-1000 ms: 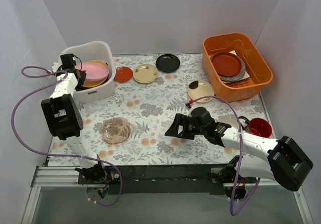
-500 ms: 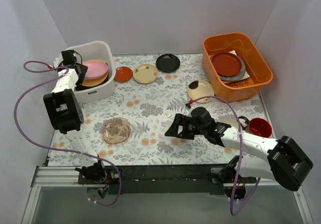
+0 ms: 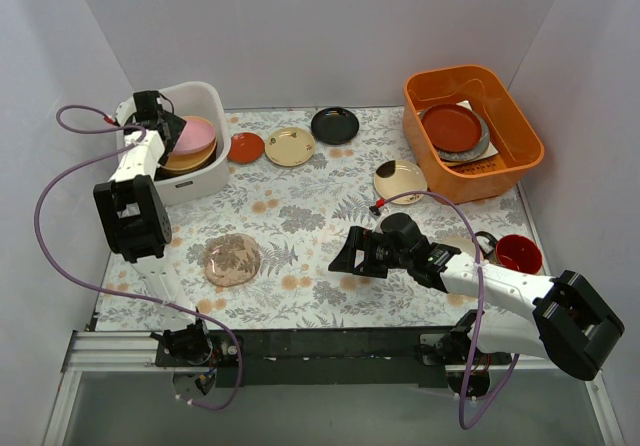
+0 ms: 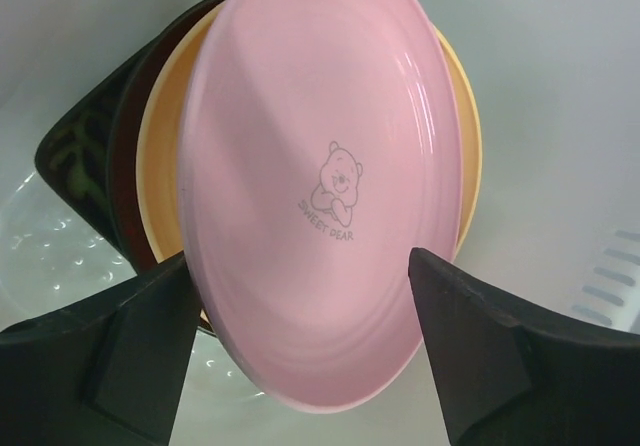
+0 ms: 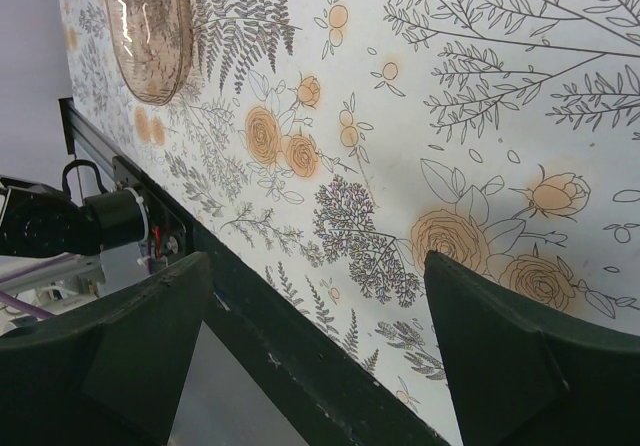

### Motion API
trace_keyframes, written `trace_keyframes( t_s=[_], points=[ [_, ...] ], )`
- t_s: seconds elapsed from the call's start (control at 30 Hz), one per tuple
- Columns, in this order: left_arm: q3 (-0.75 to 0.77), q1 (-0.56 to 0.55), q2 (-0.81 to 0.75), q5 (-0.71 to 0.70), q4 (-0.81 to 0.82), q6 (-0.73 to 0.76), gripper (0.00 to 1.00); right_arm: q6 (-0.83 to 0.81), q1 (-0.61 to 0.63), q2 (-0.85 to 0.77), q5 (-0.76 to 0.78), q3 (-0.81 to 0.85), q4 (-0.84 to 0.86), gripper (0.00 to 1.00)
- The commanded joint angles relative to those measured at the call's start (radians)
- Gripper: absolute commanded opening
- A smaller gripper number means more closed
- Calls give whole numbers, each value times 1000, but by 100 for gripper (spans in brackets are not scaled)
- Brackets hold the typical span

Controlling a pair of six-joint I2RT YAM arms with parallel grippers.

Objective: Place the plates into the plastic bin on the countertop
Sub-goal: Place the plate in the plastic bin.

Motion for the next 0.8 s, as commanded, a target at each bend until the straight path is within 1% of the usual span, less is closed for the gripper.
trace_keyframes(
  t_s=[0.0,0.17,0.3,0.57,0.73,0.77],
  points=[
    [71,-22,-7,-7,23,33,82,-17,-6,1,-10,-8,41,95],
    [180,-23,63,-17,-42,63,87,-20,-6,1,-12,-8,41,95],
    [186,-23,64,-28,-69,67,90,-20,-6,7,-13,-8,48,95],
    [62,-25,-6,-10,-76,38,91,-22,-6,21,-24,-2,57,95],
    [9,-25,-40,18,-129,-12,92,-20,-6,24,-24,-1,60,95],
    [8,-25,-45,42,-138,-17,92,-22,-6,25,-24,-1,64,95]
  ],
)
